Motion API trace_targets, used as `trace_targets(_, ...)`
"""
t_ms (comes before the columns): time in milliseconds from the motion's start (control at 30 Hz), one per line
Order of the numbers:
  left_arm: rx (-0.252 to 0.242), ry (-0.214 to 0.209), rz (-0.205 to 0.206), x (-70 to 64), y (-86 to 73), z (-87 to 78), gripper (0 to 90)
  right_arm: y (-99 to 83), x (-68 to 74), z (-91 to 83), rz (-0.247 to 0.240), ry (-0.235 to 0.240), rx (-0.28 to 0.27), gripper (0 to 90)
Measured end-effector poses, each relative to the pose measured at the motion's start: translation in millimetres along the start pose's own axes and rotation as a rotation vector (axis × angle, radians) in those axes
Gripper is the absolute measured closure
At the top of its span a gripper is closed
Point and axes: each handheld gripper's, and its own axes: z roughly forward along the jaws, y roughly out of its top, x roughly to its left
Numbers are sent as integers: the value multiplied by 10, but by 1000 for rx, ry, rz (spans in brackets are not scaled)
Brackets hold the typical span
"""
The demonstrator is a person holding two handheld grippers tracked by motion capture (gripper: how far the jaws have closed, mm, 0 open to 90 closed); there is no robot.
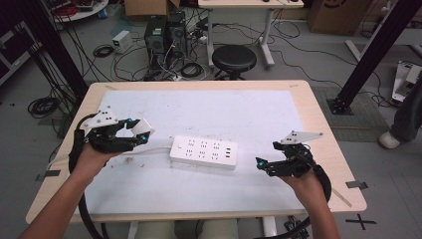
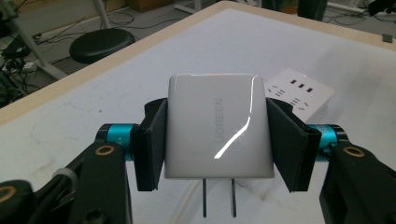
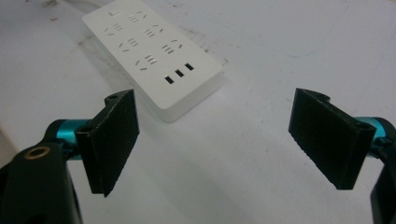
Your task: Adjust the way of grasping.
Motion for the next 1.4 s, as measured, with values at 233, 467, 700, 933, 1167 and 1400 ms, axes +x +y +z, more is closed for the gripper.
trace_targets(233,7,-51,58,-108,22,51,426,101,50,39,4,52,-3,166)
trace_targets(467,2,-134,168,-287,68,155,426,268,163,193,33,178,-18,166)
trace_targets(700,13,-185,257,-447,114,273,426,395,285,282,52,270,-36,165)
trace_targets(933,11,-214,296,-550,137,343,427,489,386,351,72,341,-26,166)
trace_targets(1167,19,-244,364,-712,153,479,427,647,549,547,124,472,-4,173)
trace_targets(1400,13,-259,392,-793,155,543,426,736,608,682,186,550,35,173)
